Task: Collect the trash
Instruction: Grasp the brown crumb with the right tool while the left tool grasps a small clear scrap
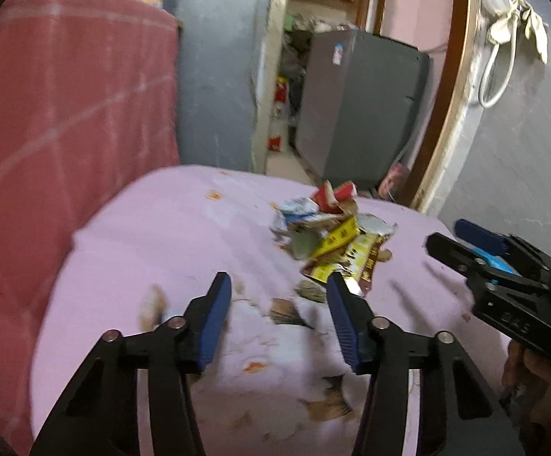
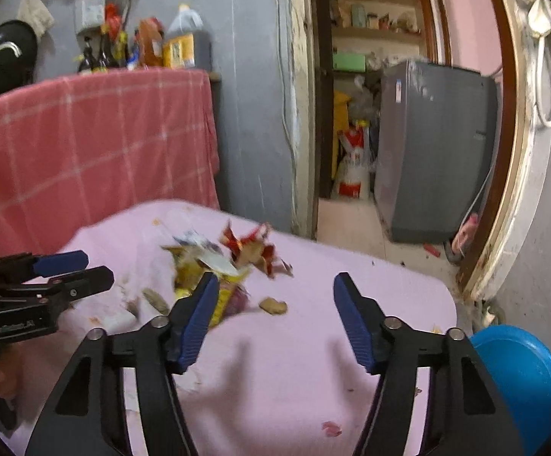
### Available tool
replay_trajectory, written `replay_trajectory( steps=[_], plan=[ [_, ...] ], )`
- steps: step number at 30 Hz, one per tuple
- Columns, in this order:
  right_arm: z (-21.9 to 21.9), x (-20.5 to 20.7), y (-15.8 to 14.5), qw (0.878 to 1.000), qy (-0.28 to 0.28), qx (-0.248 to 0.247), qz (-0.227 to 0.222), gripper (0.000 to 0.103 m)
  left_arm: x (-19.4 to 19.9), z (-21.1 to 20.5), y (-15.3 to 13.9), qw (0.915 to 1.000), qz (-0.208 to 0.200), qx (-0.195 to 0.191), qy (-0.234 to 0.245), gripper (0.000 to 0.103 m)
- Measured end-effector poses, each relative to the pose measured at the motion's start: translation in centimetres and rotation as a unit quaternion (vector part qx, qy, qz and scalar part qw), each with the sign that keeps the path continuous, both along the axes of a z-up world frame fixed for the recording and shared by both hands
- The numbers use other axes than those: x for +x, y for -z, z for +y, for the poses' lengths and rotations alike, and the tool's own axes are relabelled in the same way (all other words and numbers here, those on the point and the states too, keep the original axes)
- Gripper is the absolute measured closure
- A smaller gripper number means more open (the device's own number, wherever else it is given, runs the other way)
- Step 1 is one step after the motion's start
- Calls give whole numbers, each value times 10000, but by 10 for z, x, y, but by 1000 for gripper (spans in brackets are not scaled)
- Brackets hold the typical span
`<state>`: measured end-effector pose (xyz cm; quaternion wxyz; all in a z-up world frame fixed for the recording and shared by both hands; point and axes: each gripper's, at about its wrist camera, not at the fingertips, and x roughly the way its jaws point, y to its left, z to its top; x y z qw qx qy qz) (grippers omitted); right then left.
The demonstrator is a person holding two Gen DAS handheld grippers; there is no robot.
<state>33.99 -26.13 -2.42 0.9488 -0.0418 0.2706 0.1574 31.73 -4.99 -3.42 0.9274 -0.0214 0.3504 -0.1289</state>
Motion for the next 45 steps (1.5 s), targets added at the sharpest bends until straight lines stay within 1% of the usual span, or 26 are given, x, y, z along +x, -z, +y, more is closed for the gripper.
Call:
replay_trajectory(
  steps=[1, 3, 5, 6, 11, 13, 17, 21, 25, 28, 29, 30, 31, 35, 39, 41, 45],
  plan=[
    [-1, 6, 3, 9999, -15, 1, 116, 47, 3, -2, 2, 10000, 68, -18, 50, 62],
    [-3, 17, 9, 9993, -46, 11, 370, 54, 11, -8, 6, 9996, 250, -16, 145, 65],
    [-4, 27, 15, 9984, -80, -55, 562, 57, 18, -13, 10, 9988, 426, 35, 245, 70],
    [-4, 32, 18, 9978, -110, -65, 648, 58, 19, -14, 11, 9985, 476, 55, 273, 71],
    [0, 51, 31, 9937, -282, -91, 1081, 59, 30, -19, 15, 9967, 691, 182, 389, 71],
    [2, 56, 36, 9924, -329, -126, 1181, 59, 33, -19, 16, 9959, 780, 219, 407, 71],
    [5, 63, 42, 9897, -420, -164, 1362, 60, 39, -22, 19, 9952, 857, 178, 428, 71],
    [6, 68, 45, 9880, -446, -154, 1470, 60, 47, -27, 18, 9949, 872, 213, 461, 71],
    [7, 71, 46, 9875, -452, -152, 1504, 60, 56, -28, 18, 9942, 942, 163, 488, 71],
    [8, 72, 47, 9867, -466, -184, 1544, 60, 62, -28, 19, 9934, 1016, 146, 507, 73],
    [8, 72, 47, 9865, -470, -194, 1557, 60, 63, -28, 19, 9931, 1035, 140, 532, 76],
    [9, 74, 48, 9862, -472, -195, 1575, 61, 64, -29, 20, 9924, 1073, 120, 591, 84],
    [8, 74, 48, 9860, -473, -189, 1585, 62, 65, -29, 22, 9909, 1162, 62, 674, 88],
    [11, 74, 49, 9856, -500, -225, 1598, 71, 63, -31, 23, 9901, 1232, 90, 669, 89],
    [13, 72, 49, 9854, -550, -245, 1591, 83, 61, -33, 21, 9906, 1198, 164, 641, 89],
    [10, 71, 48, 9855, -542, -193, 1594, 84, 59, -32, 20, 9910, 1186, 138, 607, 90],
    [5, 64, 44, 9871, -489, -88, 1523, 85, 51, -26, 18, 9918, 1155, -46, 539, 90]
  ],
)
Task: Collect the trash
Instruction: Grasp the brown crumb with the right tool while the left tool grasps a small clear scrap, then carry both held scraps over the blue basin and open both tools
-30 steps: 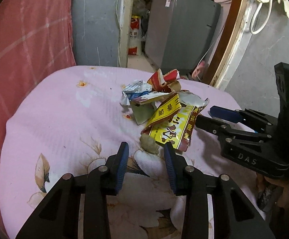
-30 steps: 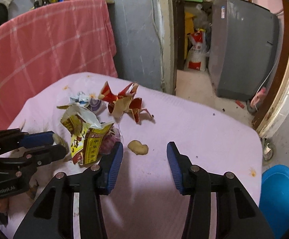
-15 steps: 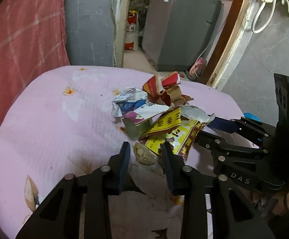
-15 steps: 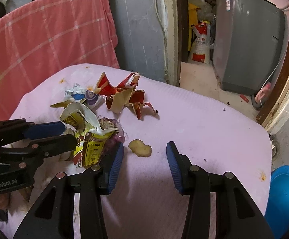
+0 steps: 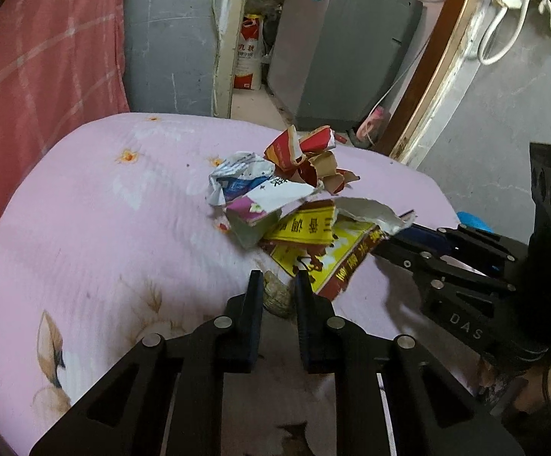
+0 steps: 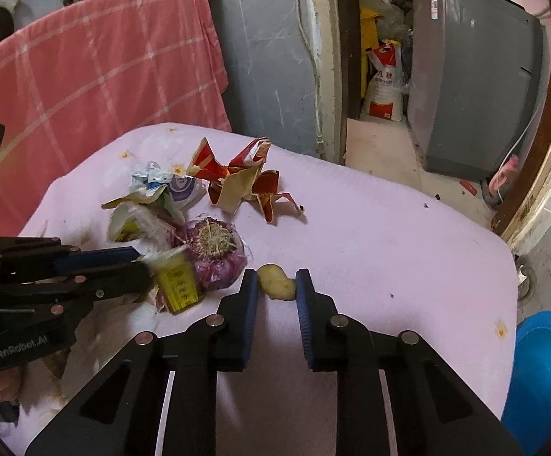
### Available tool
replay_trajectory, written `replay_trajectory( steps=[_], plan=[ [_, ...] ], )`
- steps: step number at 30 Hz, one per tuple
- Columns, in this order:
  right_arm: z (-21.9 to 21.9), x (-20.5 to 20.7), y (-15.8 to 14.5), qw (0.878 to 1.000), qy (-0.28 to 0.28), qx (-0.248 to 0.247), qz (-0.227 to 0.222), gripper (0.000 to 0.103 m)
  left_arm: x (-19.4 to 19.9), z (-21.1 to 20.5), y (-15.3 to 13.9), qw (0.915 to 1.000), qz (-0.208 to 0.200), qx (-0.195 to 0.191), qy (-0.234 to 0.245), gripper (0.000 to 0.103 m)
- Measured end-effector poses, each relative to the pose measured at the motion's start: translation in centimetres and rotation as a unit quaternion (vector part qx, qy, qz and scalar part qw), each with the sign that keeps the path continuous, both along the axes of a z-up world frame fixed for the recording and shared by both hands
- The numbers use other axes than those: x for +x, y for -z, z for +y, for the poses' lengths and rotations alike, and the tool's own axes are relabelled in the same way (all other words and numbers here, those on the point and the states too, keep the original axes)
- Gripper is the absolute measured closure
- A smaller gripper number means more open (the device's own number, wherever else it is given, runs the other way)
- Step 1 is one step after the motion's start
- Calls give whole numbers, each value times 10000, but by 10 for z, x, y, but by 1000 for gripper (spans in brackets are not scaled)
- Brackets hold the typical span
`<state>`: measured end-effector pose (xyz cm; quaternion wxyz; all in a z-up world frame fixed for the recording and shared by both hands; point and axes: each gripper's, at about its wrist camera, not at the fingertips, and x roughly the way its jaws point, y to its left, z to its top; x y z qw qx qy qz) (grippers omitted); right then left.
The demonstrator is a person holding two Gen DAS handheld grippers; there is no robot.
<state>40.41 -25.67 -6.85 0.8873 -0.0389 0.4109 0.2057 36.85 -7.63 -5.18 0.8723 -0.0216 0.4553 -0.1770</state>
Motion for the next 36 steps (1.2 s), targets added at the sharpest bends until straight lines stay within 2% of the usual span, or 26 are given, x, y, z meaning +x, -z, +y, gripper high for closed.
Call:
replay_trajectory(
  steps=[3, 8, 15, 22, 28, 31, 36],
  plan=[
    [-2, -8, -5, 9999, 40, 55, -94, 85, -11, 4, -5, 9998, -131, -127, -69, 90],
    [-9, -34, -22, 9985, 156, 233, -470, 85, -34, 7, -25, 9973, -650, -321, -152, 90],
    [-24, -76, -60, 9880, 434, 618, -1347, 85, -65, -5, -68, 9851, -1596, -590, -257, 90],
    [-53, -123, -119, 9623, 809, 767, -2482, 85, -87, -31, -113, 9641, -2455, -954, -326, 90],
    [-86, -161, -162, 9341, 1223, 652, -3291, 85, -104, -68, -151, 9428, -3064, -1314, -68, 90],
    [-105, -177, -177, 9224, 1435, 537, -3545, 85, -114, -91, -160, 9354, -3220, -1457, 100, 90],
    [-137, -199, -188, 9093, 1760, 316, -3758, 85, -126, -131, -168, 9285, -3316, -1622, 412, 90]
  ],
)
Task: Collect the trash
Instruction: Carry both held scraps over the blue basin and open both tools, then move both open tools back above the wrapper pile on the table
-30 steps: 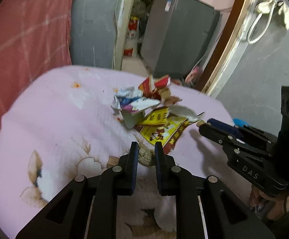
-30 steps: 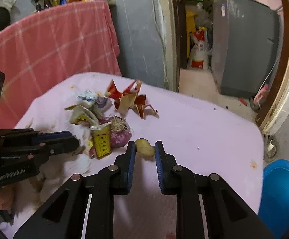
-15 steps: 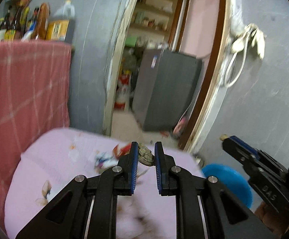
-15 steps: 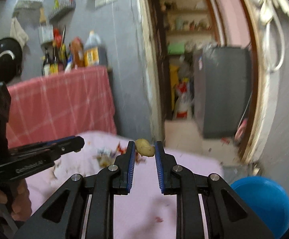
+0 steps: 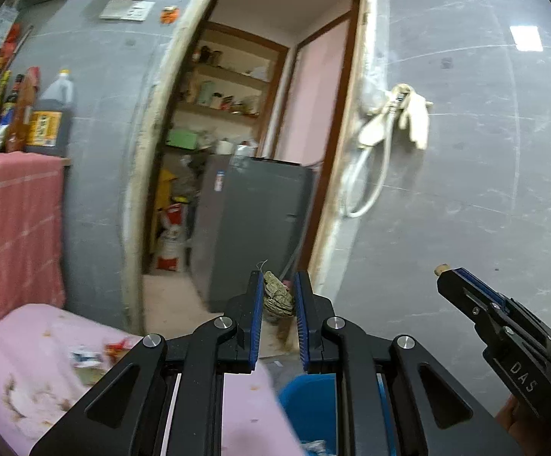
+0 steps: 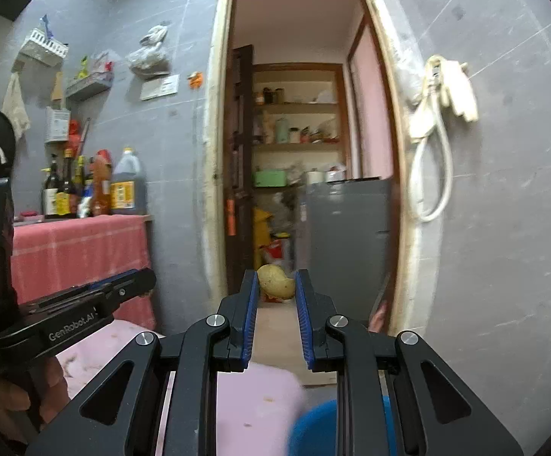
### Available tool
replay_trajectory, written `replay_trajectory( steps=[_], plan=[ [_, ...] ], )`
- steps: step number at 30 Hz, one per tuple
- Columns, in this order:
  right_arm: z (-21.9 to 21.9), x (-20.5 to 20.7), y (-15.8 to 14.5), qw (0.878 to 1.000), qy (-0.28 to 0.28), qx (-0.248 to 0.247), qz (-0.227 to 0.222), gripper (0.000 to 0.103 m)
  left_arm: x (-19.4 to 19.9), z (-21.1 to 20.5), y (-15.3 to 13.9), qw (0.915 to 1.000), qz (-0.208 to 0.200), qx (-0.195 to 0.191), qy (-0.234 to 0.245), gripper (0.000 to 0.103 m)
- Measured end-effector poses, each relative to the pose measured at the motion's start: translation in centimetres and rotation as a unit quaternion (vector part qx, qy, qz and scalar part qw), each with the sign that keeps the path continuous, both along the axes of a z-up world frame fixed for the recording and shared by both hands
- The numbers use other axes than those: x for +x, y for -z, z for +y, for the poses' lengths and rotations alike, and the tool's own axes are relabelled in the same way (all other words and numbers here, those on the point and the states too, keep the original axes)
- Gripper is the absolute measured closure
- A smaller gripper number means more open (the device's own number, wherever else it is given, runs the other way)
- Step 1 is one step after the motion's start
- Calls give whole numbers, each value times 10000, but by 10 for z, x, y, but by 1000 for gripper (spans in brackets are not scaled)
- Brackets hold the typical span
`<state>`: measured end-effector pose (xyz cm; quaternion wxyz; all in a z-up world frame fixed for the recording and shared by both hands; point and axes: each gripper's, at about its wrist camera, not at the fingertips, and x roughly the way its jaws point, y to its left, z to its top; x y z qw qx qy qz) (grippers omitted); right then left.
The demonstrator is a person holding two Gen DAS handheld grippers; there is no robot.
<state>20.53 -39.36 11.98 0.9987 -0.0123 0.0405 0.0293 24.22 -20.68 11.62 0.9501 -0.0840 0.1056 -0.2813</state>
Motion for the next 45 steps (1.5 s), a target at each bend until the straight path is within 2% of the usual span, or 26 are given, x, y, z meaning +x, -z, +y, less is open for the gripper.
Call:
replay_trajectory(
  steps=[4, 11, 15, 19, 24, 28, 38, 41, 43, 45],
  plan=[
    [-24, -15, 2, 9994, 338, -122, -25, 85, -9, -34, 5, 9996, 49, 21, 269, 90],
    [-63, -28, 19, 9968, 773, -81, 205, 85, -13, -84, 24, 9974, 333, 206, 604, 90],
    [-82, -27, 35, 9945, 921, 23, 493, 85, -7, -106, 38, 9942, 619, 427, 770, 90],
    [-96, -24, 53, 9916, 999, 176, 796, 85, -4, -124, 54, 9907, 883, 759, 708, 90],
    [-109, -16, 75, 9865, 977, 422, 1241, 85, 1, -136, 76, 9852, 1175, 1033, 706, 90],
    [-114, -12, 85, 9832, 997, 529, 1435, 84, 6, -142, 92, 9797, 1443, 1135, 803, 90],
    [-126, 0, 99, 9739, 1068, 752, 1855, 83, 23, -147, 115, 9665, 2008, 1185, 1070, 89],
    [-126, 2, 99, 9723, 1084, 801, 1912, 77, 26, -142, 114, 9648, 2114, 1150, 1063, 88],
    [-125, 2, 98, 9721, 1096, 810, 1907, 76, 26, -137, 112, 9650, 2138, 1102, 1045, 85],
    [-122, 1, 95, 9727, 1101, 793, 1883, 75, 26, -132, 107, 9675, 2086, 1052, 969, 76]
  ],
)
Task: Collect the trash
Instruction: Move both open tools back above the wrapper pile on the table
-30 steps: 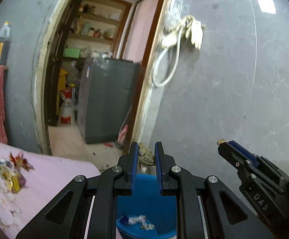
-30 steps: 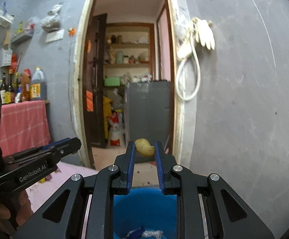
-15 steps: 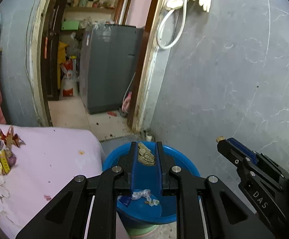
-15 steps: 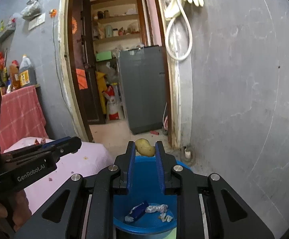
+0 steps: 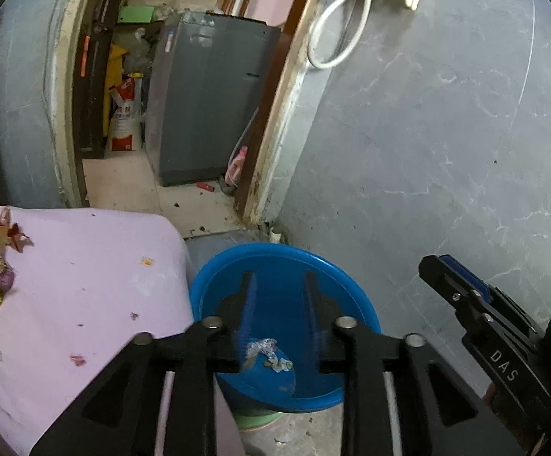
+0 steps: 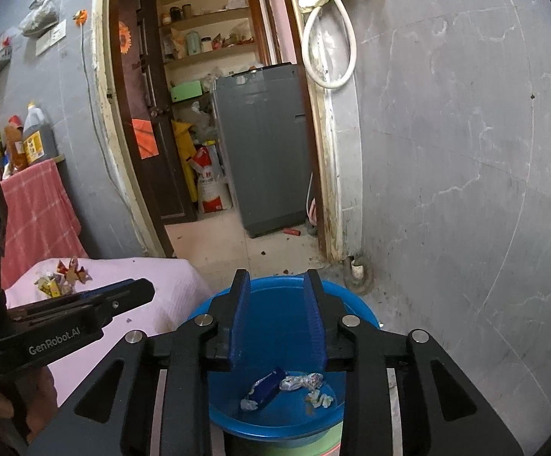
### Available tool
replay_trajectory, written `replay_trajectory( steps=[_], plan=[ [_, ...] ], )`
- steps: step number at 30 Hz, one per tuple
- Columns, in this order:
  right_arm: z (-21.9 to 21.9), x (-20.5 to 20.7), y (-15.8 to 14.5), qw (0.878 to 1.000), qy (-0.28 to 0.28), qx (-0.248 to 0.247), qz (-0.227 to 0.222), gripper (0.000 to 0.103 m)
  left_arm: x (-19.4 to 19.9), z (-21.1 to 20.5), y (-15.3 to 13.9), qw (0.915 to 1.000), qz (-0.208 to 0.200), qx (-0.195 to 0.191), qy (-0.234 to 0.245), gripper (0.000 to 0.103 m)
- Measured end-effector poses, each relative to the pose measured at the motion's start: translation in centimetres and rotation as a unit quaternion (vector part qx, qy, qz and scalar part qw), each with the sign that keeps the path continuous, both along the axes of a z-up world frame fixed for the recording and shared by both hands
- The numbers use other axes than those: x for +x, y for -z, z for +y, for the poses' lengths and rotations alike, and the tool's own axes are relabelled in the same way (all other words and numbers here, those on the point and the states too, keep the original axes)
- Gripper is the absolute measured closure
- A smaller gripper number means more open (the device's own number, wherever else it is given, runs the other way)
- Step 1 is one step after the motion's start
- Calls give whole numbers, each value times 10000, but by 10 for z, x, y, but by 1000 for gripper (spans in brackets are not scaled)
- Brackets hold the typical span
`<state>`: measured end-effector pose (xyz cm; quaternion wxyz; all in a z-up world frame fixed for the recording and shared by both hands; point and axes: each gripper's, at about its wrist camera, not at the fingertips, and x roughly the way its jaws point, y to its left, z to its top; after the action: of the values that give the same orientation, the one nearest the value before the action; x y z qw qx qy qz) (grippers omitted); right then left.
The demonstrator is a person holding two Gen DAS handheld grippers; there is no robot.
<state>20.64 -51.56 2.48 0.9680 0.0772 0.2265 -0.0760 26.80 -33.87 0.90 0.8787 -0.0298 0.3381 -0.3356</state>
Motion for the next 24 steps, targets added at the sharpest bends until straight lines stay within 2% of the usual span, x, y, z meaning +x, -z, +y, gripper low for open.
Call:
replay_trajectory(
  steps=[4, 7, 9, 11, 12, 13, 14, 15, 20, 23, 24],
  plan=[
    [9, -2, -11, 9998, -37, -69, -155, 72, -1, 19, -15, 9997, -166, -98, -154, 74],
    [18, -6, -23, 9993, -94, -150, -341, 66, -3, 40, -32, 9987, -353, -185, -318, 64],
    [27, -7, -32, 9984, -145, -186, -504, 59, -6, 58, -44, 9969, -557, -246, -491, 49],
    [37, -9, -43, 9972, -196, -232, -686, 53, -9, 77, -58, 9943, -762, -334, -670, 39],
    [44, -11, -50, 9961, -239, -244, -808, 51, -11, 89, -65, 9923, -886, -367, -785, 28],
    [48, -11, -54, 9954, -275, -249, -884, 48, -13, 98, -72, 9905, -984, -385, -880, 21],
    [54, -11, -60, 9945, -316, -259, -969, 39, -16, 110, -78, 9879, -1116, -414, -990, 10],
    [60, -11, -65, 9933, -358, -268, -1068, 27, -19, 119, -83, 9856, -1229, -430, -1080, 5],
    [89, -15, -85, 9858, -548, -330, -1555, 12, -34, 166, -107, 9704, -1871, -243, -1511, 1],
    [108, -17, -95, 9804, -688, -362, -1809, 0, -43, 184, -112, 9639, -2053, -150, -1689, 1],
    [115, -19, -98, 9779, -743, -353, -1921, 0, -46, 193, -112, 9617, -2094, -118, -1765, 1]
  ],
)
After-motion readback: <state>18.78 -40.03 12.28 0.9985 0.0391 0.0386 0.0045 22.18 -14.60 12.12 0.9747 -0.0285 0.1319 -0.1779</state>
